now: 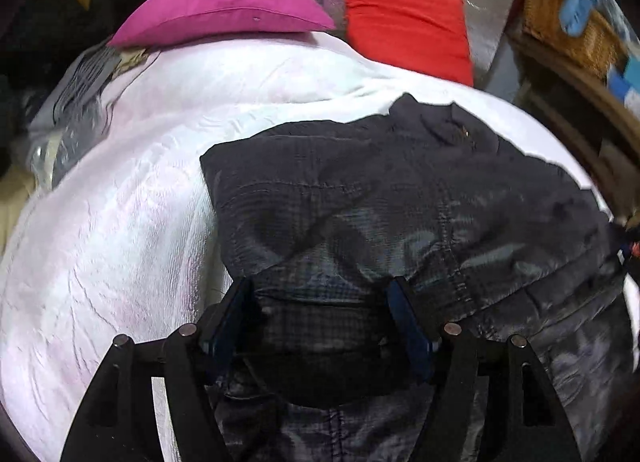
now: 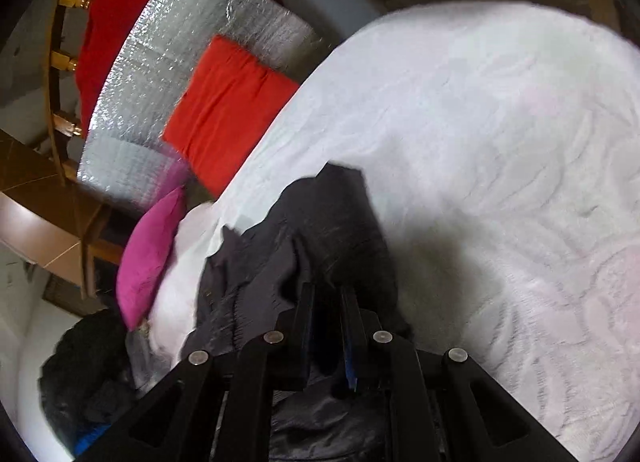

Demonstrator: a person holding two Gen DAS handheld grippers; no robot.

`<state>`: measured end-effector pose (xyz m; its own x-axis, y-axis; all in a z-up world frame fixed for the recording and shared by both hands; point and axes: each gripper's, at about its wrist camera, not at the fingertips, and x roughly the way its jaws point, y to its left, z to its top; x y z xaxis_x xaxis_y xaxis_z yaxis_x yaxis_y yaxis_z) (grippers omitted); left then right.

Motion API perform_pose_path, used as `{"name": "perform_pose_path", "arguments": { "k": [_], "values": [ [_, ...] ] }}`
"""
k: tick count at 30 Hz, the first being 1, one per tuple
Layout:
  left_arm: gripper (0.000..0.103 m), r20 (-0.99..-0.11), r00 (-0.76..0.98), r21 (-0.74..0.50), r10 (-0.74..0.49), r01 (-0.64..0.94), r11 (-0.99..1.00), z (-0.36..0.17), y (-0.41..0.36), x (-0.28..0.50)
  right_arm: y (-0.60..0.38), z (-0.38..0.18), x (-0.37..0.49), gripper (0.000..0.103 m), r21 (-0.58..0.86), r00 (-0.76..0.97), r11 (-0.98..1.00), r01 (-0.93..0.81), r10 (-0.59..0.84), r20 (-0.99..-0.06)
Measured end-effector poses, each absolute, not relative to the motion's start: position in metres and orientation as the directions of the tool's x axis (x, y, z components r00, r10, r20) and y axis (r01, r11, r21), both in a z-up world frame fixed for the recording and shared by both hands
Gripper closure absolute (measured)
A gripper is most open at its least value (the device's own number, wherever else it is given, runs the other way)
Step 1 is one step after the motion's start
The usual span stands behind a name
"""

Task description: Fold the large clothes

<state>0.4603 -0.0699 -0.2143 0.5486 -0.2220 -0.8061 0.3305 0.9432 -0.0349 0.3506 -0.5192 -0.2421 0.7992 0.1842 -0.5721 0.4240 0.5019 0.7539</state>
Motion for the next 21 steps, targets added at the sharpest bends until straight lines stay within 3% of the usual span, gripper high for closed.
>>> {"name": "perform_pose_path", "arguments": {
  "k": [4,6,7,8,9,10,13,16,21],
  "values": [
    [0.032,-0.805,0.545,-0.049,-0.234,0.332,0.942,-0.214,-0.067,0.462,-0.53,-0.251,0.35,0.086,0.818,0.793,0.36,0.448,0.261,-0.55],
    [0.032,-0.805,0.548,-0.037,-0.228,0.338,0.941,-0.213,-0.067,0.462,-0.533,-0.242,0.347,0.078,0.794,0.793,0.388,0.467,0.214,-0.571],
    [0.032,-0.804,0.551,-0.025,-0.222,0.341,0.94,-0.213,-0.068,0.461,-0.532,-0.236,0.347,0.061,0.78,0.794,0.415,0.469,0.19,-0.578],
    [0.032,-0.804,0.554,-0.014,-0.215,0.344,0.939,-0.214,-0.068,0.459,-0.529,-0.23,0.347,0.026,0.767,0.795,0.443,0.464,0.174,-0.581],
    [0.032,-0.804,0.556,-0.005,-0.209,0.346,0.938,-0.214,-0.067,0.458,-0.525,-0.222,0.348,0.013,0.754,0.799,0.477,0.451,0.16,-0.579],
    [0.031,-0.804,0.558,0.0,-0.206,0.346,0.938,-0.214,-0.068,0.458,-0.521,-0.215,0.348,0.011,0.749,0.81,0.5,0.435,0.145,-0.568],
    [0.031,-0.804,0.559,0.004,-0.204,0.347,0.938,-0.213,-0.07,0.458,-0.503,-0.202,0.359,0.013,0.696,0.808,0.603,0.39,0.14,-0.573],
    [0.031,-0.802,0.559,0.005,-0.208,0.355,0.935,-0.214,-0.071,0.458,-0.494,-0.205,0.374,0.036,0.7,0.795,0.625,0.346,0.202,-0.573],
    [0.031,-0.799,0.561,0.031,-0.215,0.397,0.917,-0.216,-0.075,0.452,-0.491,-0.227,0.397,0.041,0.627,0.725,0.661,0.411,0.181,-0.665]
  ]
}}
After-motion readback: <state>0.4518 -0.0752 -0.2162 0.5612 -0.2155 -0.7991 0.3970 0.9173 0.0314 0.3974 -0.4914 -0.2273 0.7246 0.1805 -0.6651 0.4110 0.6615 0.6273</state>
